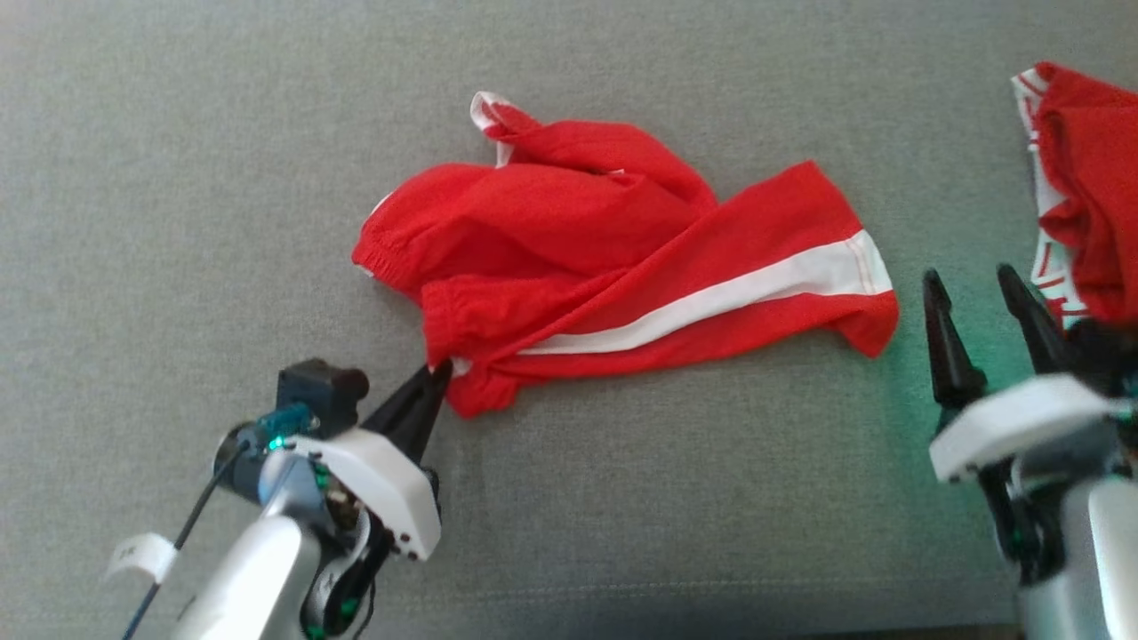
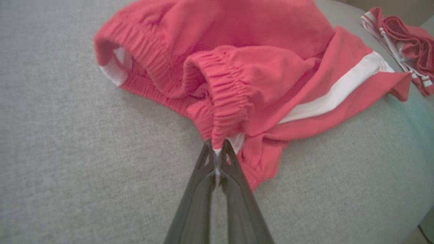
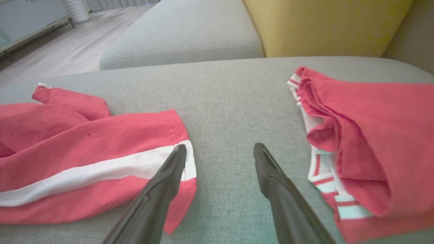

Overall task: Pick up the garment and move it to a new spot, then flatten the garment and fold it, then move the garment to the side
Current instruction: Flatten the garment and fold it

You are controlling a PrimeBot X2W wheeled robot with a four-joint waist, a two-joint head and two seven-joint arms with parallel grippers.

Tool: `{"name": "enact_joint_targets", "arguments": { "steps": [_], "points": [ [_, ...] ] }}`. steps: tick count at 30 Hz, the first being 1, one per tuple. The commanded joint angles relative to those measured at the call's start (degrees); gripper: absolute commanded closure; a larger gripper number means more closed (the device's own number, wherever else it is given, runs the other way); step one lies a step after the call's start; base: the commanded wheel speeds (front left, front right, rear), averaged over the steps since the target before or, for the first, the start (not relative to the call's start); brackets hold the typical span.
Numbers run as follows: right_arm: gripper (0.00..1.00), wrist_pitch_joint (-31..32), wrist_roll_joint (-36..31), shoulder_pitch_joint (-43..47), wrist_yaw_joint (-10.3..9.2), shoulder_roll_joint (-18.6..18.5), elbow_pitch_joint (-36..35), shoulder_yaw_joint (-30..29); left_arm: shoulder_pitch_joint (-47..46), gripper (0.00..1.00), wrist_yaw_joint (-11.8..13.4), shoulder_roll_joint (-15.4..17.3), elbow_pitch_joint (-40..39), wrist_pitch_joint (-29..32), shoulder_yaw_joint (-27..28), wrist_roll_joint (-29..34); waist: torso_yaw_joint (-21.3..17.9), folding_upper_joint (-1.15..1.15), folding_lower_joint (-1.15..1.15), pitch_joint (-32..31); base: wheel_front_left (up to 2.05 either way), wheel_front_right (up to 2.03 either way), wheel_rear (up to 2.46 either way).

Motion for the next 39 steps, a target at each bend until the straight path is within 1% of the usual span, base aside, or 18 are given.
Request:
{"name": "enact_joint_targets", "arguments": {
  "steps": [1, 6, 11, 12, 13, 15, 16, 17, 22, 25, 31, 39],
  "points": [
    [0.00, 1.7, 1.0, -3.6, -0.05, -1.9, -0.4, 2.4, -3.0, 1.00, 0.4, 1.2, -2.2, -0.9, 1.8, 0.8, 0.5, 0.00, 0.00, 1.0, 0.00, 0.00, 0.00],
    [0.00, 8.1, 3.6, -8.7, -0.05, -5.4, 4.1, 6.4, -4.3, 1.00, 0.2, 0.9, -2.1, -1.8, 1.4, 1.2, 1.4, 0.00, 0.00, 2.6, 0.00, 0.00, 0.00],
    [0.00, 14.1, 5.3, -11.2, -0.05, -8.2, 6.9, 9.4, -5.1, 1.00, 0.1, 0.7, -1.5, -2.7, 1.1, 1.4, 2.1, 0.00, 0.00, 3.1, 0.00, 0.00, 0.00],
    [0.06, 15.3, 5.6, -11.3, -0.05, -8.6, 7.2, 9.9, -5.2, 1.00, 0.2, 0.6, -1.4, -2.9, 1.0, 1.4, 2.2, 0.00, 0.00, 3.2, 0.00, 0.00, 0.00],
    [0.22, 16.3, 6.0, -11.3, -0.05, -8.8, 7.4, 10.3, -5.3, 1.00, 0.2, 0.6, -1.3, -3.1, 1.0, 1.4, 2.3, 0.00, 0.00, 3.2, 0.00, 0.00, 0.00],
    [0.62, 17.6, 6.7, -11.3, -0.05, -9.2, 7.7, 10.8, -5.5, 1.00, 0.2, 0.5, -1.2, -3.5, 1.0, 1.4, 2.4, 0.00, 0.00, 3.3, 0.00, 0.00, 0.00],
    [0.75, 18.2, 7.0, -11.3, -0.05, -9.3, 7.8, 11.0, -5.6, 1.00, 0.2, 0.5, -1.1, -3.6, 1.0, 1.4, 2.4, 0.00, 0.00, 3.4, 0.00, 0.00, 0.00],
    [1.00, 18.3, 7.3, -11.3, -0.05, -9.3, 7.8, 11.2, -5.6, 1.00, 0.2, 0.5, -1.1, -3.8, 1.0, 1.4, 2.4, 0.00, 0.00, 3.5, 0.00, 0.00, 0.00],
    [1.00, 18.5, 8.9, -10.9, -0.05, -9.2, 8.4, 11.2, -5.8, 1.00, 0.3, 0.7, -0.7, -4.4, 1.0, 1.3, 2.3, 0.00, 0.00, 3.6, 0.00, 0.00, 0.00],
    [1.00, 16.0, 9.3, -10.6, -0.05, -9.1, 7.4, 10.1, -6.0, 1.00, 0.6, 0.8, -0.7, -5.1, 1.0, 1.6, 2.3, 0.00, 0.00, 3.4, 0.00, 0.00, 0.00],
    [1.00, 8.3, 9.2, -7.2, -0.05, -7.3, 2.6, 5.9, -5.9, 1.00, 2.2, 1.5, -2.7, -8.1, 2.0, 2.9, 2.6, 0.00, 0.00, 2.0, 0.00, 0.00, 0.00],
    [1.00, 2.6, 8.4, -3.3, -0.05, -5.1, -5.6, 3.6, -5.4, 1.00, 4.5, 3.6, -9.4, -10.6, 3.9, 4.6, 2.0, 0.00, 0.00, -0.1, 0.00, 0.00, 0.00]
  ]
}}
